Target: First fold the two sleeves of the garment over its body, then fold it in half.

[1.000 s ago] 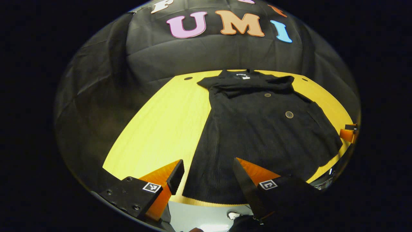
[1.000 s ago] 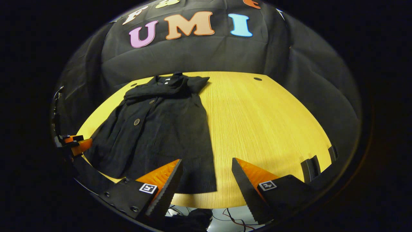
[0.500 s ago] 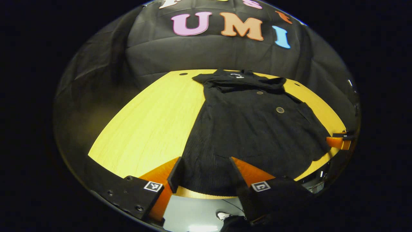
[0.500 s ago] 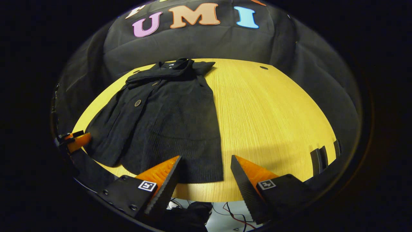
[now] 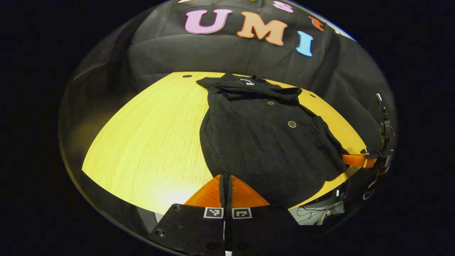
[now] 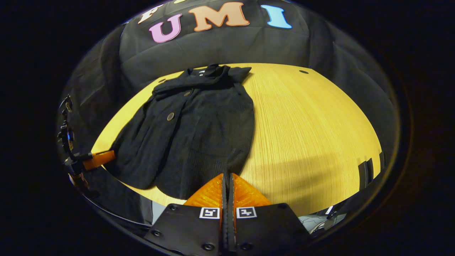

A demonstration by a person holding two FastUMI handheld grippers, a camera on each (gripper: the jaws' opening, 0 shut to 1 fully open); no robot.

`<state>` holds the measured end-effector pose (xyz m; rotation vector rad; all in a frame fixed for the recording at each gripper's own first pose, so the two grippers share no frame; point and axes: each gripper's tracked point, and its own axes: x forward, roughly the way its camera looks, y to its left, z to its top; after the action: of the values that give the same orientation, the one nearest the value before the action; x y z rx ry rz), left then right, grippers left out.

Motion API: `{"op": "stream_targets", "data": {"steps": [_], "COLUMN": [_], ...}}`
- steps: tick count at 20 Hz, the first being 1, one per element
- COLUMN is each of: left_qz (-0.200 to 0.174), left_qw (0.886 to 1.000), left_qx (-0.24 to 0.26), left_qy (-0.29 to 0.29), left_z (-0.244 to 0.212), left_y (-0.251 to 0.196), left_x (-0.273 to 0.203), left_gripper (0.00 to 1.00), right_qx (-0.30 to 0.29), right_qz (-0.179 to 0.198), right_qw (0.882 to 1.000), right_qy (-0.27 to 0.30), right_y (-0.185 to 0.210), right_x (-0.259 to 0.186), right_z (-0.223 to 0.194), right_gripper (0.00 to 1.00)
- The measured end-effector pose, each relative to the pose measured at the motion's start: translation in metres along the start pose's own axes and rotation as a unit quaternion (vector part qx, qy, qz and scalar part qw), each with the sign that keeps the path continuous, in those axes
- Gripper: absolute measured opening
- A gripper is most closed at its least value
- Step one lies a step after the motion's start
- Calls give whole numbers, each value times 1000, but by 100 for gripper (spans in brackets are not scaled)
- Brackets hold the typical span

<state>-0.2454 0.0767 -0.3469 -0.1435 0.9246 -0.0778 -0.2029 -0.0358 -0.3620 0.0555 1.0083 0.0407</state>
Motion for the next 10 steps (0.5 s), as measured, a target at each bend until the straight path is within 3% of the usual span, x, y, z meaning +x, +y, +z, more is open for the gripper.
{"op": "stream_targets", "data": {"steps": [10], "left_qz": [-30], "left_qw": [993], "left_qx": [6], "left_qy": [-110], "left_z": [125], "left_y": [-5], "left_x": [-42], "left_gripper": [0], "right_qx": [12], "right_qz": [45], "right_qw": [990], "right_qy": [-133], "right_y": [40], "right_x": [-62], "right_z": [120], "right_gripper": [5]}}
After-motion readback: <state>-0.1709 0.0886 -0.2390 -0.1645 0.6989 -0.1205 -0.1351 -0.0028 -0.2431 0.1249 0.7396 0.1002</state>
